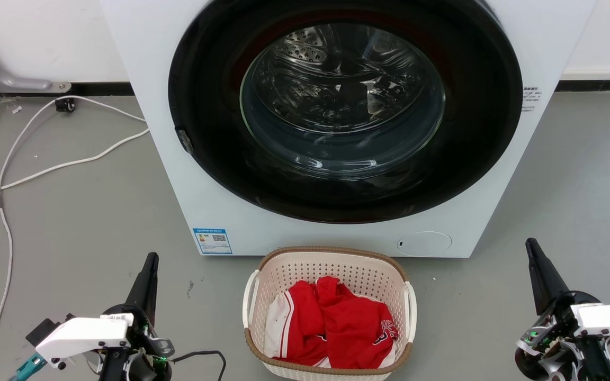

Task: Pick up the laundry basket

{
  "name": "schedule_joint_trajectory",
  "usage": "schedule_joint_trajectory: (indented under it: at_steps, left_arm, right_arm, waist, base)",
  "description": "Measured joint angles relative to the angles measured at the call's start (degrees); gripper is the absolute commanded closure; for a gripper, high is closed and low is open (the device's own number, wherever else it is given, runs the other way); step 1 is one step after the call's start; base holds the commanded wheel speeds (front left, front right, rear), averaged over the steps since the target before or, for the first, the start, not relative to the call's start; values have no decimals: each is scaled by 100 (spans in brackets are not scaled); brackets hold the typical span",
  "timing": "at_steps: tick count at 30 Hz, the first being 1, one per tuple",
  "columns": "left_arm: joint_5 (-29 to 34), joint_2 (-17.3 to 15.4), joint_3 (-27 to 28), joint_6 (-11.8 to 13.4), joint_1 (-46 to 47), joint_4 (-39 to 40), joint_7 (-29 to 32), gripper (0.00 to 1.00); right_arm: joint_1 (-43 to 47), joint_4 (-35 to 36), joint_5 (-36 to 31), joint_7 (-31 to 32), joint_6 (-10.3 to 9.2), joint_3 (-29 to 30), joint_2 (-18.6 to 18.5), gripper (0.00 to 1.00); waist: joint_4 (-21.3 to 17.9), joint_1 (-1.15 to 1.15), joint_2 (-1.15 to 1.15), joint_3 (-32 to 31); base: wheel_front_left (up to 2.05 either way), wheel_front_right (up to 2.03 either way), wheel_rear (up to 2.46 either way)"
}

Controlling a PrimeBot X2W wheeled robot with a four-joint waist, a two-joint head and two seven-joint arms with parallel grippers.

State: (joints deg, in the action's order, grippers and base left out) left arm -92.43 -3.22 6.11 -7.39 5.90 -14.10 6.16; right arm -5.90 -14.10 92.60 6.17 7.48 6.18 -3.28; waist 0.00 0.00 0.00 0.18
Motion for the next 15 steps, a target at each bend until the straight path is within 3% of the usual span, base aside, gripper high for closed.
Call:
schedule_joint_trajectory:
  at_steps: [1, 2, 15]
  left_arm:
    - [0, 0, 0, 0, 0, 0, 0, 100]
    - [0, 3, 0, 0, -7, -10, -1, 0]
    - [258, 38, -180, 15, -158, -7, -261, 0]
  right_arm:
    - [0, 0, -1, 0, 0, 1, 0, 100]
    - [7, -10, -3, -1, 0, 0, 2, 0]
    - [189, -36, -224, -268, 0, -153, 26, 0]
  waist:
    - [0, 0, 0, 0]
    - [0, 0, 0, 0]
    - [-7, 0, 0, 1]
  base:
    - [0, 0, 0]
    - [0, 0, 0]
    - [0, 0, 0]
